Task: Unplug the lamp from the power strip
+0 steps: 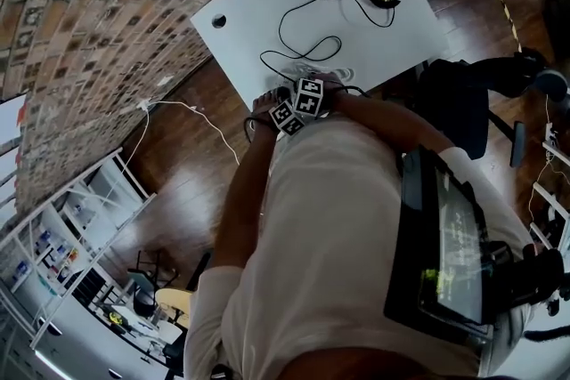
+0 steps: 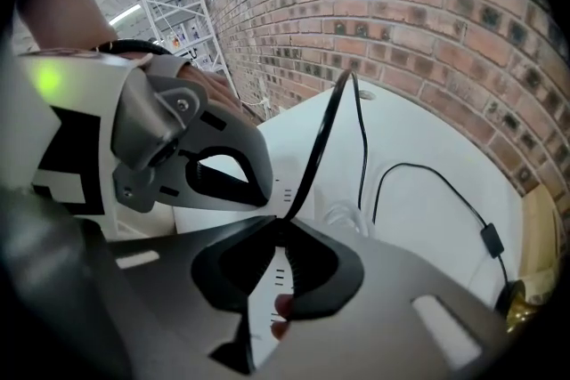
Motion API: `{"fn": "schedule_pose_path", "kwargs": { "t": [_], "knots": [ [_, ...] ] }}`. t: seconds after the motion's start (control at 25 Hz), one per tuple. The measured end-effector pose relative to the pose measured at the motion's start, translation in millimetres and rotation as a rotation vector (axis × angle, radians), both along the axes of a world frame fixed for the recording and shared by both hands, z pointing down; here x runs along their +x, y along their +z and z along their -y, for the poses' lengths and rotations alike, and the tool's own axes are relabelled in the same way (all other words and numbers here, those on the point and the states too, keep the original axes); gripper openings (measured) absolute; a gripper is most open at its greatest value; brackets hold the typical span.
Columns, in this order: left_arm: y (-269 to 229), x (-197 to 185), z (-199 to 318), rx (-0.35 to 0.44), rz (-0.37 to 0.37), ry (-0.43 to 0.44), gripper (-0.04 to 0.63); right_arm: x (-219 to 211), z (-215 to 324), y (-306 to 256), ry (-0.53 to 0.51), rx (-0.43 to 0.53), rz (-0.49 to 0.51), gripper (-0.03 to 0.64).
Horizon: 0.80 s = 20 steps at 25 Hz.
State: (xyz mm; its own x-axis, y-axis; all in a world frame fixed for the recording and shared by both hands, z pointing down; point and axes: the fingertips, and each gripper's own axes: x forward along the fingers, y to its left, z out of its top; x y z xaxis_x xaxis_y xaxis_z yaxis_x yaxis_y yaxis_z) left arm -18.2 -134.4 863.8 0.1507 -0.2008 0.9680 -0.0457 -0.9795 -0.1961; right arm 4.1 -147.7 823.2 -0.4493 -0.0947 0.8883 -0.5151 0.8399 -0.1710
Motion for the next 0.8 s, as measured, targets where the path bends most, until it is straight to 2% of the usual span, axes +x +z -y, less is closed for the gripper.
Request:
{"fn": "schedule_pose_path", "kwargs": {
  "t": [0.24,0.48,0.8],
  "knots": [
    [-0.8,3.8,0.5,0.024,0.014,-0.011,-0.014,2.3,1.0,0.4,-0.008,-0.04,0.01,0.037],
    [-4.3,8.3,3.3,0.028,-0.019,0.002,-0.014,7.5,2.1,-0.8,0.023,-0.035,0.048,0.035],
    [-3.5,0.7,7.4,0.063,-0.037,-0.031,-0.014,0.0,7.2,-1.4,0.014,-0.077,0.037,0.035]
  ]
}}
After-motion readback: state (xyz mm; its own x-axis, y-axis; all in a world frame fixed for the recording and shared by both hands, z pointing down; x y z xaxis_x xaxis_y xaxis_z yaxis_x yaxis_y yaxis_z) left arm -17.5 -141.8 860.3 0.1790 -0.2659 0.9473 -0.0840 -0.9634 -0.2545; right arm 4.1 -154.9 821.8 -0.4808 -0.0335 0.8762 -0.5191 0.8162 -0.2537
